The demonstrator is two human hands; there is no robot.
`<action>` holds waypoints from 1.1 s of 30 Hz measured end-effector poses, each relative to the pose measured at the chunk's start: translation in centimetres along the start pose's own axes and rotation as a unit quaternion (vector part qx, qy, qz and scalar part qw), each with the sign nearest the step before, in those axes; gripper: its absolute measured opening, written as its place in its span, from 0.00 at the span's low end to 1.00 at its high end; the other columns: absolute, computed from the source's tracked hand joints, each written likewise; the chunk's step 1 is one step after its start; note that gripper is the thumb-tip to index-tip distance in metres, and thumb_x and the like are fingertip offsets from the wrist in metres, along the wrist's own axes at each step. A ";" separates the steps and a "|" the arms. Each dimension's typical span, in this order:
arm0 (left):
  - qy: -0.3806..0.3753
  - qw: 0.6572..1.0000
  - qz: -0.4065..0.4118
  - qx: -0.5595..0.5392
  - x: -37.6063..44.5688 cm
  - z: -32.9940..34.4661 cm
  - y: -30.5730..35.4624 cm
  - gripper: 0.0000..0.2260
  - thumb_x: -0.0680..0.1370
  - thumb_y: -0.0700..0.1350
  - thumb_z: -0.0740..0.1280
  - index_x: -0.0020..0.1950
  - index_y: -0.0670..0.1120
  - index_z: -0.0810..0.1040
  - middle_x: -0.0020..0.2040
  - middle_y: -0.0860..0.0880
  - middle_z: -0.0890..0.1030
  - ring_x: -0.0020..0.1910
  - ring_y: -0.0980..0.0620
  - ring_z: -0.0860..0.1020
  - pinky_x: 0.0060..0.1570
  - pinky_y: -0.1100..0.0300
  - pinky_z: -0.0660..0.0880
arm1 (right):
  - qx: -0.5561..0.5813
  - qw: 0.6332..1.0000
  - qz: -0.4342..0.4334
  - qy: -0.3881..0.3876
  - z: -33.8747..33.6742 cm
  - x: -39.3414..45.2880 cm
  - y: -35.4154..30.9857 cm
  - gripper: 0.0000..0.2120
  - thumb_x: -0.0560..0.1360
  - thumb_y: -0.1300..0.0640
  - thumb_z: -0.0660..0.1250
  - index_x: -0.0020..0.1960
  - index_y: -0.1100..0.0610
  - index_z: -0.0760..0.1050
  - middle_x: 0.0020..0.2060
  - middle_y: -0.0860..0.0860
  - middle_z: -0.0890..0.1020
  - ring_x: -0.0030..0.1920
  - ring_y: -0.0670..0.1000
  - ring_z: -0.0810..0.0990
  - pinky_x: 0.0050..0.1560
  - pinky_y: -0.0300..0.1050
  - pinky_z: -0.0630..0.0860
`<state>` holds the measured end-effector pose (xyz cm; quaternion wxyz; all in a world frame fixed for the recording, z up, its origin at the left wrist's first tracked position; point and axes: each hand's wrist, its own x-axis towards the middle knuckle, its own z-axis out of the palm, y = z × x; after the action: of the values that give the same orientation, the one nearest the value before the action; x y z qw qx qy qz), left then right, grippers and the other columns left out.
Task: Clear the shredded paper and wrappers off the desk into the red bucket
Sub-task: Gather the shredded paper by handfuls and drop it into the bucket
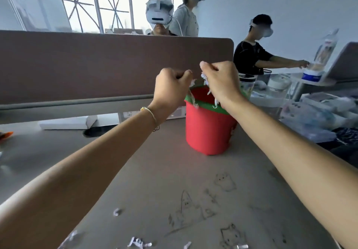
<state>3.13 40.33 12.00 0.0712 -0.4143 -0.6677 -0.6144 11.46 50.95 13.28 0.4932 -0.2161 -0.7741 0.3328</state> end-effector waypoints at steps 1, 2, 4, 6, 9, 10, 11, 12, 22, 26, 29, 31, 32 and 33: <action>-0.003 1.000 -0.011 -0.010 0.5 0.7 0.0 0.22 0.77 0.43 0.64 0.24 0.45 0.62 0.21 0.48 0.64 0.23 0.52 0.64 0.24 0.63 0.58 | -0.005 1.000 0.015 0.014 -0.3 0.8 0.5 0.27 0.78 0.53 0.66 0.21 0.56 0.69 0.17 0.44 0.75 0.21 0.42 0.75 0.25 0.38 0.67; -0.010 1.000 -0.018 -0.016 1.1 1.3 0.0 0.21 0.77 0.43 0.63 0.24 0.44 0.64 0.20 0.49 0.68 0.22 0.51 0.66 0.24 0.63 0.59 | -0.009 0.999 0.026 0.024 -0.6 1.4 1.0 0.27 0.78 0.52 0.66 0.22 0.58 0.70 0.19 0.46 0.78 0.24 0.46 0.79 0.27 0.39 0.70; -0.029 0.999 -0.024 -0.023 1.8 2.4 0.1 0.23 0.76 0.43 0.62 0.21 0.44 0.65 0.18 0.50 0.73 0.21 0.51 0.69 0.23 0.64 0.62 | -0.028 0.998 0.041 0.033 -1.0 2.5 1.8 0.26 0.78 0.49 0.66 0.24 0.61 0.73 0.26 0.53 0.83 0.32 0.55 0.85 0.35 0.48 0.78; -0.037 0.999 -0.026 -0.016 2.4 3.4 0.4 0.24 0.76 0.43 0.61 0.20 0.45 0.64 0.17 0.50 0.74 0.19 0.56 0.68 0.22 0.65 0.61 | -0.067 0.996 0.046 0.033 -1.2 3.2 2.5 0.27 0.78 0.47 0.65 0.24 0.59 0.72 0.27 0.55 0.83 0.33 0.57 0.84 0.37 0.51 0.77; -0.028 0.999 -0.026 -0.009 3.4 4.3 0.8 0.22 0.76 0.43 0.62 0.21 0.44 0.64 0.17 0.52 0.70 0.19 0.57 0.63 0.22 0.64 0.60 | -0.123 0.992 0.038 0.001 -1.7 3.8 3.0 0.28 0.79 0.47 0.65 0.23 0.56 0.66 0.21 0.51 0.70 0.27 0.53 0.72 0.33 0.49 0.66; -0.023 0.999 -0.024 -0.003 3.8 4.5 1.0 0.21 0.75 0.43 0.63 0.22 0.44 0.64 0.18 0.53 0.68 0.21 0.55 0.62 0.23 0.63 0.59 | -0.141 0.989 0.027 -0.015 -1.9 3.9 3.0 0.28 0.79 0.48 0.66 0.24 0.56 0.63 0.21 0.50 0.65 0.26 0.52 0.67 0.33 0.48 0.62; -0.020 1.000 -0.022 0.003 4.1 4.7 1.2 0.20 0.74 0.44 0.63 0.23 0.44 0.64 0.19 0.52 0.67 0.22 0.54 0.62 0.23 0.61 0.59 | -0.157 0.987 0.022 -0.033 -2.1 4.1 3.1 0.28 0.78 0.49 0.66 0.24 0.56 0.61 0.21 0.50 0.62 0.26 0.51 0.64 0.32 0.48 0.60; -0.020 1.000 -0.021 0.005 4.5 4.9 1.4 0.19 0.74 0.44 0.63 0.24 0.44 0.64 0.19 0.52 0.67 0.23 0.54 0.62 0.24 0.61 0.60 | -0.169 0.984 0.019 -0.050 -2.4 4.2 3.2 0.29 0.78 0.50 0.67 0.23 0.56 0.60 0.20 0.50 0.61 0.26 0.51 0.63 0.31 0.48 0.59; -0.028 0.999 -0.042 0.002 7.1 7.2 2.9 0.23 0.74 0.42 0.63 0.17 0.44 0.68 0.15 0.53 0.69 0.18 0.59 0.63 0.24 0.63 0.62 | -0.040 0.976 0.102 -0.188 -5.4 4.1 3.3 0.12 0.80 0.60 0.62 0.40 0.56 0.81 0.36 0.56 0.88 0.39 0.53 0.87 0.41 0.45 0.80; -0.041 0.997 -0.069 0.000 7.8 8.4 2.5 0.23 0.74 0.43 0.64 0.17 0.46 0.72 0.16 0.53 0.70 0.19 0.58 0.66 0.26 0.63 0.63 | -0.090 0.983 0.052 -0.154 -6.8 4.4 3.8 0.13 0.77 0.57 0.68 0.35 0.57 0.84 0.33 0.54 0.87 0.37 0.54 0.87 0.41 0.49 0.84; -0.078 0.994 -0.074 0.036 8.0 8.9 2.1 0.19 0.74 0.44 0.65 0.22 0.46 0.74 0.17 0.52 0.72 0.18 0.56 0.68 0.26 0.63 0.65 | -0.134 0.982 0.024 -0.133 -7.9 4.2 4.0 0.10 0.73 0.58 0.69 0.35 0.55 0.86 0.31 0.52 0.86 0.36 0.53 0.84 0.45 0.51 0.81; -0.110 0.989 -0.067 0.071 8.0 9.0 1.7 0.16 0.75 0.46 0.65 0.26 0.45 0.77 0.22 0.51 0.77 0.21 0.55 0.72 0.27 0.63 0.69 | -0.127 0.983 0.026 -0.131 -8.4 3.9 4.1 0.09 0.73 0.58 0.70 0.37 0.54 0.87 0.33 0.49 0.87 0.39 0.51 0.85 0.48 0.53 0.82; -0.122 0.987 -0.061 0.089 8.1 9.0 1.4 0.15 0.75 0.47 0.66 0.29 0.45 0.79 0.24 0.50 0.79 0.24 0.54 0.75 0.28 0.63 0.70 | -0.125 0.983 0.029 -0.132 -8.6 3.8 4.1 0.09 0.73 0.58 0.70 0.37 0.54 0.87 0.34 0.48 0.87 0.41 0.50 0.86 0.50 0.55 0.83; -0.131 0.984 -0.055 0.107 8.1 9.0 1.1 0.15 0.75 0.48 0.66 0.31 0.44 0.80 0.27 0.50 0.80 0.27 0.53 0.76 0.29 0.62 0.71 | -0.123 0.983 0.033 -0.136 -8.8 3.7 4.1 0.09 0.74 0.58 0.70 0.38 0.54 0.87 0.34 0.48 0.87 0.42 0.49 0.86 0.52 0.56 0.83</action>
<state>2.33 51.93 15.64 -0.0066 -0.4439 -0.7550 -0.4826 17.95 58.87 15.16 0.3419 -0.2532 -0.8615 0.2772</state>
